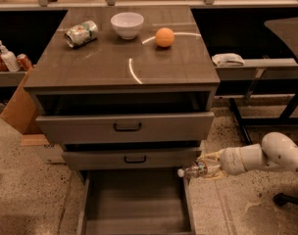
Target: Pick water bottle from bottom drawer and place on counter
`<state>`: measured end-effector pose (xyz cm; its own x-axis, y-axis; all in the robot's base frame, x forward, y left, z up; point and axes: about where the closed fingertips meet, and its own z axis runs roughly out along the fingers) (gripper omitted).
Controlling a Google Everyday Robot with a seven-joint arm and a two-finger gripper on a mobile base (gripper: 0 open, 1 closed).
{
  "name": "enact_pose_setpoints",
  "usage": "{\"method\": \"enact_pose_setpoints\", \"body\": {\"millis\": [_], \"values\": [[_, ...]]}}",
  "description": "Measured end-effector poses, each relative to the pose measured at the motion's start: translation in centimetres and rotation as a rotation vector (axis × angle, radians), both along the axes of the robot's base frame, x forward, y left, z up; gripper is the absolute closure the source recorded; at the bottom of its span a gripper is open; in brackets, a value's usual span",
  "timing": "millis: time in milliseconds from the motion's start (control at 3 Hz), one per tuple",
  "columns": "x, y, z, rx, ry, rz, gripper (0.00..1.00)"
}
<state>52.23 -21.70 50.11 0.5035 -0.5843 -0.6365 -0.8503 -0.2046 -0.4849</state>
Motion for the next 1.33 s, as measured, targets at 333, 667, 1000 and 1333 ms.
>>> {"method": "enact_pose_setpoints", "body": {"millis": [333, 667, 1000, 1333], "values": [[-0.3, -2.4, 5.6, 0.000, -0.090, 0.000, 1.00], [-0.3, -2.4, 5.6, 0.000, -0.090, 0.000, 1.00], [-0.3, -1.9, 8.7, -0.041, -0.158, 0.026, 1.00], [-0.6, -1.3, 15.2, -0.100, -0.294, 0.080, 1.00]]}}
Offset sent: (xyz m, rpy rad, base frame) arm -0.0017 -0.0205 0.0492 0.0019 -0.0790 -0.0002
